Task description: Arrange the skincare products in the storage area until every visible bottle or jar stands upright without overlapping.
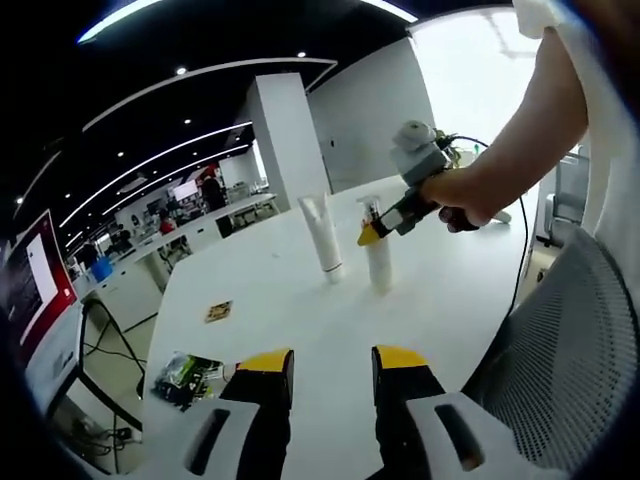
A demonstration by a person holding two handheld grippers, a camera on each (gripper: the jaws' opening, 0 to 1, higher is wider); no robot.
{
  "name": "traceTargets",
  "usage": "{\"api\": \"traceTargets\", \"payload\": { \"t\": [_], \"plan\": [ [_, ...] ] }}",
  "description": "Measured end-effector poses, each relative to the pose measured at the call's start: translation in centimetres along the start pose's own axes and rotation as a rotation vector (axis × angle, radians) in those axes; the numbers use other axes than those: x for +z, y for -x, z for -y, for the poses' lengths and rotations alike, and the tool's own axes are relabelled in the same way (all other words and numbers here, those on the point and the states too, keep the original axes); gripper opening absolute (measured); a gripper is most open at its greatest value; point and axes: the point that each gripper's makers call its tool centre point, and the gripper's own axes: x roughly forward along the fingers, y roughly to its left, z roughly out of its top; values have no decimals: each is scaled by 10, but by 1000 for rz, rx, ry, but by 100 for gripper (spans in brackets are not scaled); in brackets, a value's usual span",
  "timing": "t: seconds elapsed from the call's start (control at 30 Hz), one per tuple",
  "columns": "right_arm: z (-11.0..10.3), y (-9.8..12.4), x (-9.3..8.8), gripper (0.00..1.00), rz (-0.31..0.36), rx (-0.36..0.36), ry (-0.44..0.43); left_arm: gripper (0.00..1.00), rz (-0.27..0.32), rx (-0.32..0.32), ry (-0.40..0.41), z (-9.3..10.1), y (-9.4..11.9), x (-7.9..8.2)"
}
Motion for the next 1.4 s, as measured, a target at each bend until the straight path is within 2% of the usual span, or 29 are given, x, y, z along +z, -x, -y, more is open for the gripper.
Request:
{"api": "traceTargets", "payload": {
  "t": [0.23,0.47,0.67,0.93,1.2,1.4],
  "plan": [
    [7,1,2,29,-21,43,-6,32,-4,16,0,-3,0,0],
    [10,5,12,29,12,84,21,31,-23,12,-7,-2,-2,-3],
    [17,8,31,29,53,130,50,31,-42,9,-10,0,-3,-7],
    [26,9,48,29,54,137,102,31,-56,17,-12,-2,-3,-10],
    [36,-1,53,29,26,157,148,31,-62,18,-14,-3,-3,-11],
    [35,-13,50,29,-8,211,188,31,-87,11,-10,-2,-4,-16]
  ]
}}
